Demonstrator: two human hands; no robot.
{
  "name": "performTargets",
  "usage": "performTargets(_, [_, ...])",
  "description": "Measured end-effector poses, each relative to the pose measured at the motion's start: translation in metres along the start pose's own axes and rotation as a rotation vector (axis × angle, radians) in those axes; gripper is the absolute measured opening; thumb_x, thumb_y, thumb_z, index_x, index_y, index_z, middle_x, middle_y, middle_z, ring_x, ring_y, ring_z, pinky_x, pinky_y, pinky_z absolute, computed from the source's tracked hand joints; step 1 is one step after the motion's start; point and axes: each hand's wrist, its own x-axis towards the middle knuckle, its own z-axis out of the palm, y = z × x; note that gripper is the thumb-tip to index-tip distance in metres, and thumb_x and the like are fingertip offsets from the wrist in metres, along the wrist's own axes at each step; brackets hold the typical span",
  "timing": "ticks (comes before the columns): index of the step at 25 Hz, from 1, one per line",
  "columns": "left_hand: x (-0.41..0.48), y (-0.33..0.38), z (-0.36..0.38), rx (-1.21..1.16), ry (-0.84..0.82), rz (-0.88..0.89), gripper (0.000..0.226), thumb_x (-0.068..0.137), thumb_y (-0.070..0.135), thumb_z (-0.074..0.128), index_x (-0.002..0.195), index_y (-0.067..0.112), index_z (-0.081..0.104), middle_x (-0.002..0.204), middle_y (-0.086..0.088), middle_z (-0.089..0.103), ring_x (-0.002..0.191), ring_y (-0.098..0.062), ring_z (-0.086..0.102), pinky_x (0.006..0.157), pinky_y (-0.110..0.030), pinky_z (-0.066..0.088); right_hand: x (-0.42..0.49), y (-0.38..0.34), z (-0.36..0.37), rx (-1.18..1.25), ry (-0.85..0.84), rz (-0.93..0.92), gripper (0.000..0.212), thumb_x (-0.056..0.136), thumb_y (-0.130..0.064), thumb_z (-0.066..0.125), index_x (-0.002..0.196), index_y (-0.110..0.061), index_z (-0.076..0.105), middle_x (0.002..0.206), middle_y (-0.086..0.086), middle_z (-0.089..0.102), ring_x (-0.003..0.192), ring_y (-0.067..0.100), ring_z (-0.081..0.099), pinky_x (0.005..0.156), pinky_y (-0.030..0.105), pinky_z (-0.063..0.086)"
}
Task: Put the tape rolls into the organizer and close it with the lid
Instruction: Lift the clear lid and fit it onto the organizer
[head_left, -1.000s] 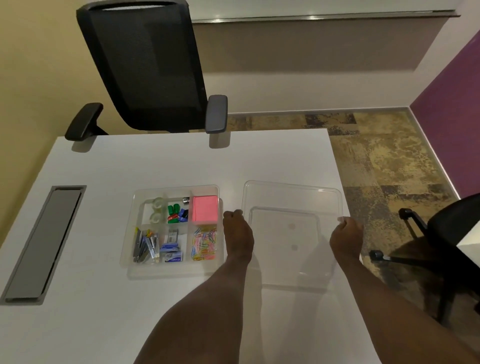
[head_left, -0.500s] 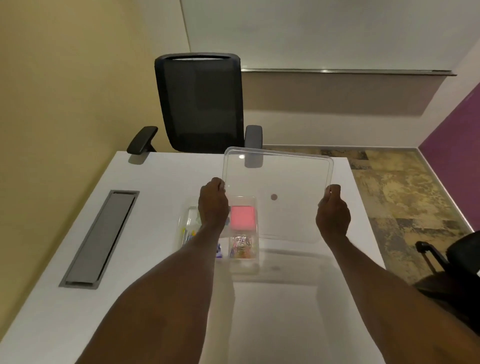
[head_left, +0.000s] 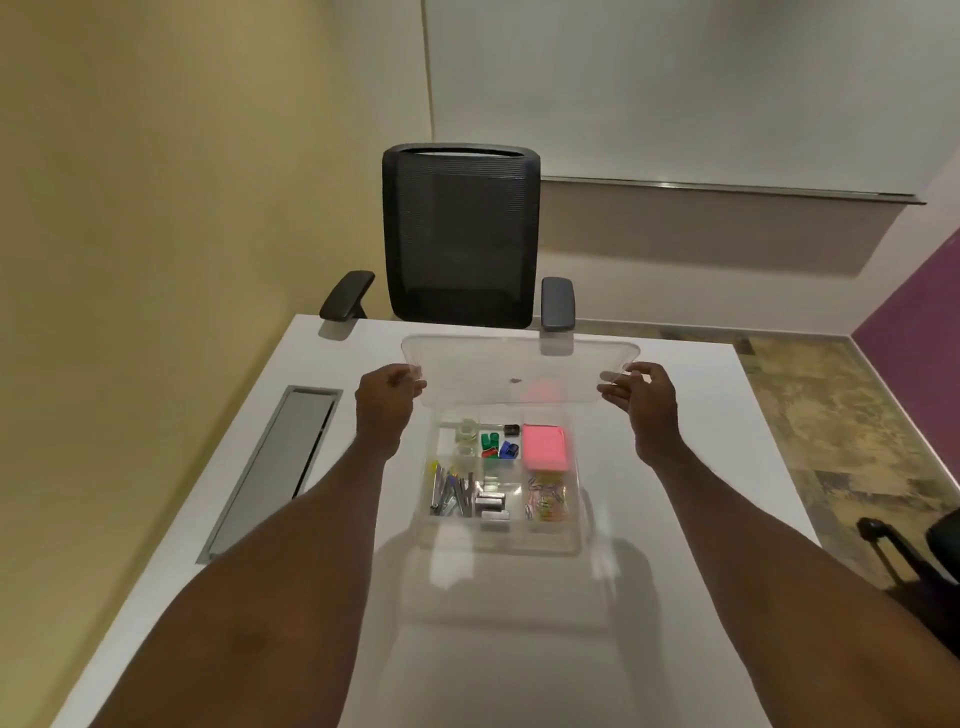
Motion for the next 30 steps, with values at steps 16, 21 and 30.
performTargets(16, [0.021, -0.105, -0.022, -0.031, -0.083, -0.382, 0.030, 0.084, -0.008, 0.081, 0.113, -0.013, 0.075, 0.106, -0.035, 0.076, 0.090, -0.035, 0.072, 0.102, -0.053, 0.061, -0.020, 0.085, 0.028, -0.439, 0.224, 0.166, 0.028, 0.081, 0.001, 0.081, 0.108, 0.006, 0.072, 0.098, 0.025, 0.074, 0.082, 0.032, 0.073, 0.082, 0.036, 0.058])
performTargets(21, [0.029, -0.135, -0.002, 0.192, -0.033, -0.370, 0.016, 0.086, 0.000, 0.082, 0.100, -0.005, 0.081, 0.093, -0.028, 0.079, 0.079, -0.029, 0.071, 0.095, -0.052, 0.064, -0.004, 0.117, 0.030, -0.557, 0.270, 0.262, 0.018, 0.082, -0.001, 0.079, 0.100, 0.004, 0.077, 0.098, 0.023, 0.077, 0.097, 0.038, 0.074, 0.097, 0.049, 0.057])
performTargets(30, [0.048, -0.159, 0.031, 0.438, -0.018, -0.360, 0.020, 0.089, 0.004, 0.076, 0.107, -0.005, 0.082, 0.111, -0.023, 0.081, 0.112, -0.036, 0.076, 0.102, -0.038, 0.058, 0.031, 0.149, 0.037, -0.716, 0.284, 0.344, 0.016, 0.086, -0.005, 0.077, 0.101, 0.001, 0.078, 0.106, 0.019, 0.077, 0.105, 0.032, 0.071, 0.094, 0.035, 0.054])
